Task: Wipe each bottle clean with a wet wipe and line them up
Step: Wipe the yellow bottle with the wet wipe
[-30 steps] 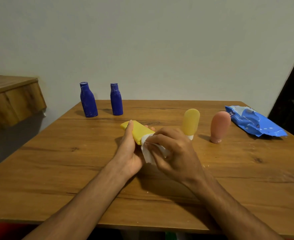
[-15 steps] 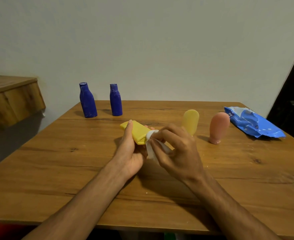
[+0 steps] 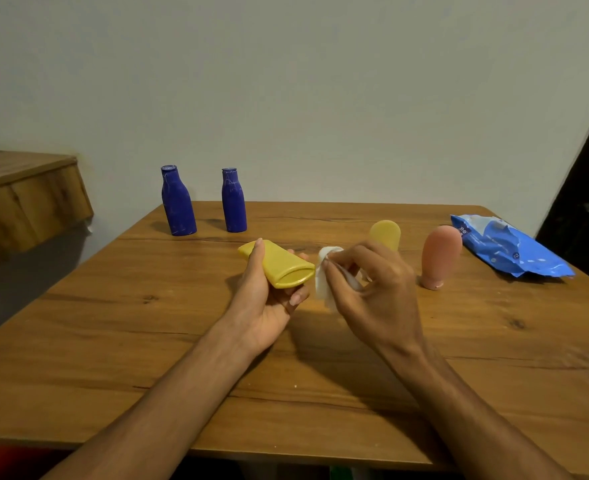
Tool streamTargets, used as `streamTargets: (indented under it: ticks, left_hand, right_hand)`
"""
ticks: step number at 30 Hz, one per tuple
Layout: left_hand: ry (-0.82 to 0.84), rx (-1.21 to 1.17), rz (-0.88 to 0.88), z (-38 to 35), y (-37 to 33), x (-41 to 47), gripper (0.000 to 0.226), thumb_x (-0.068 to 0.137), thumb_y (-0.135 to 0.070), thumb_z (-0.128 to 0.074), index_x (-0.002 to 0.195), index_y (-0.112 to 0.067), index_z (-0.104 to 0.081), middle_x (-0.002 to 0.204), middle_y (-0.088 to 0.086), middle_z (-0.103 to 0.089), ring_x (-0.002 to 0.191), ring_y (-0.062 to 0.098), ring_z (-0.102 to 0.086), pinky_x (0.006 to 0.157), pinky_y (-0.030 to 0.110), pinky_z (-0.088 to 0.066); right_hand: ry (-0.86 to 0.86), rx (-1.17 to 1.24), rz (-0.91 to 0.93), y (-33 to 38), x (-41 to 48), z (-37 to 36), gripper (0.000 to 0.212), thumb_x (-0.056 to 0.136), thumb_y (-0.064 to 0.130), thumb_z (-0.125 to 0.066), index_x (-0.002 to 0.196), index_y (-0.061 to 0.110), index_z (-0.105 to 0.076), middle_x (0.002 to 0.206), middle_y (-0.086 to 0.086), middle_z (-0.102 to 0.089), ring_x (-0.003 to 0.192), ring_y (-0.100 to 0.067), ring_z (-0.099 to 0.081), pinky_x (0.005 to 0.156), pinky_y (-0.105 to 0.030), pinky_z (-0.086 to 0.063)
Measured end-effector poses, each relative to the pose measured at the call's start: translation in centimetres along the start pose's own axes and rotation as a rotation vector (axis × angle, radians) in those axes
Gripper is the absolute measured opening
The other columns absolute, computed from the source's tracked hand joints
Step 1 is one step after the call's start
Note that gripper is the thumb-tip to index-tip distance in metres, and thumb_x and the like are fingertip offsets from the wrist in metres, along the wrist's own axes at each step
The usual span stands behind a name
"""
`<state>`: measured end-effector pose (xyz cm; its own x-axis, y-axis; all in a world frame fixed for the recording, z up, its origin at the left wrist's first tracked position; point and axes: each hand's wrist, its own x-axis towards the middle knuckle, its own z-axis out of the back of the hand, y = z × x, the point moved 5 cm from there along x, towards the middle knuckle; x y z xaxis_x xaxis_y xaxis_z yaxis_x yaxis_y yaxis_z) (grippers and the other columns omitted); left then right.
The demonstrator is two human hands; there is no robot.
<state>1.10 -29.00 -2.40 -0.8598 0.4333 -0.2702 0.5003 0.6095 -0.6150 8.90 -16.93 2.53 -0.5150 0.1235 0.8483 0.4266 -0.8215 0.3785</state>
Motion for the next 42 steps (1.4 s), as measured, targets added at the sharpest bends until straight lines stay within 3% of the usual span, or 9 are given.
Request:
streamTargets:
  ticks: [3,6,10,15,24,30,34,37,42]
  left_hand:
    - [-0.007,-0.008,-0.002,0.0,0.1,0.0,0.058,0.094,-0.055,-0.05,0.128,-0.008,-0.054,0.091,0.012,-0.069,0.068,0.018,-0.062,0.051,0.024,-0.049]
    - [-0.042,-0.039,0.012,0.3,0.1,0.1,0.057,0.091,-0.053,-0.056,0.125,-0.007,-0.059,0.11,0.017,-0.068,0.098,0.026,-0.067,0.094,0.039,-0.054]
    - [-0.032,-0.115,0.06,0.1,0.3,-0.1,0.058,0.087,-0.052,-0.063,0.125,-0.009,-0.057,0.106,0.016,-0.068,0.091,0.028,-0.069,0.063,0.045,-0.06]
    - [-0.036,-0.096,0.043,0.0,0.2,-0.2,0.058,0.089,-0.05,-0.06,0.129,-0.007,-0.055,0.111,0.018,-0.067,0.095,0.028,-0.069,0.076,0.045,-0.059]
    - [-0.022,-0.084,0.068,0.1,0.7,-0.1,0.059,0.088,-0.054,-0.061,0.127,-0.01,-0.058,0.101,0.015,-0.069,0.086,0.027,-0.07,0.06,0.042,-0.059]
    - [-0.017,-0.068,0.074,0.1,0.7,0.0,0.062,0.084,-0.055,-0.065,0.127,-0.01,-0.057,0.1,0.015,-0.07,0.088,0.028,-0.07,0.064,0.044,-0.06]
    - [-0.046,-0.076,0.02,0.3,0.4,0.2,0.061,0.086,-0.051,-0.064,0.128,-0.007,-0.055,0.103,0.015,-0.069,0.093,0.027,-0.068,0.085,0.046,-0.057]
    - [-0.018,-0.062,0.059,0.2,0.7,0.1,0.062,0.085,-0.056,-0.063,0.124,-0.008,-0.058,0.095,0.014,-0.071,0.086,0.027,-0.07,0.066,0.042,-0.058]
    - [0.002,-0.02,0.072,0.1,0.6,-0.1,0.059,0.085,-0.058,-0.062,0.124,-0.012,-0.062,0.102,0.014,-0.07,0.093,0.028,-0.068,0.067,0.043,-0.059]
  right_hand:
    - [0.004,-0.001,0.023,0.4,-0.1,-0.1,0.022,0.084,0.031,-0.059,0.085,0.011,-0.068,0.084,0.001,-0.065,0.076,-0.008,-0.057,0.065,-0.037,-0.053]
    - [0.081,0.02,0.077,1.1,-0.3,-0.8,0.022,0.085,0.03,-0.06,0.087,0.01,-0.069,0.087,-0.001,-0.066,0.08,-0.01,-0.059,0.066,-0.037,-0.054]
    - [0.183,0.022,0.168,1.7,-0.6,-1.6,0.024,0.086,0.033,-0.06,0.089,0.011,-0.071,0.09,-0.001,-0.068,0.086,-0.009,-0.059,0.071,-0.03,-0.051]
    - [0.086,-0.06,0.096,1.4,-0.4,-1.1,0.023,0.084,0.032,-0.057,0.08,0.012,-0.069,0.08,0.002,-0.066,0.075,-0.006,-0.056,0.067,-0.028,-0.048]
    - [0.122,-0.032,0.204,2.0,-0.8,-1.4,0.017,0.085,0.031,-0.062,0.085,0.015,-0.069,0.086,0.001,-0.068,0.082,-0.01,-0.058,0.068,-0.036,-0.048]
    - [0.161,0.002,0.234,2.1,-0.8,-1.4,0.017,0.085,0.03,-0.061,0.087,0.016,-0.07,0.089,0.002,-0.068,0.084,-0.01,-0.059,0.068,-0.038,-0.047]
    - [0.06,-0.03,0.136,1.5,-0.5,-0.9,0.02,0.084,0.029,-0.06,0.083,0.012,-0.07,0.085,0.001,-0.067,0.079,-0.011,-0.059,0.066,-0.04,-0.048]
    - [0.089,0.002,0.222,2.2,-0.8,-1.2,0.018,0.084,0.028,-0.063,0.086,0.011,-0.07,0.088,-0.002,-0.068,0.083,-0.012,-0.059,0.067,-0.037,-0.05]
    - [0.132,0.027,0.255,2.2,-1.0,-1.4,0.019,0.085,0.029,-0.064,0.09,0.013,-0.071,0.092,-0.002,-0.069,0.087,-0.013,-0.06,0.068,-0.038,-0.051]
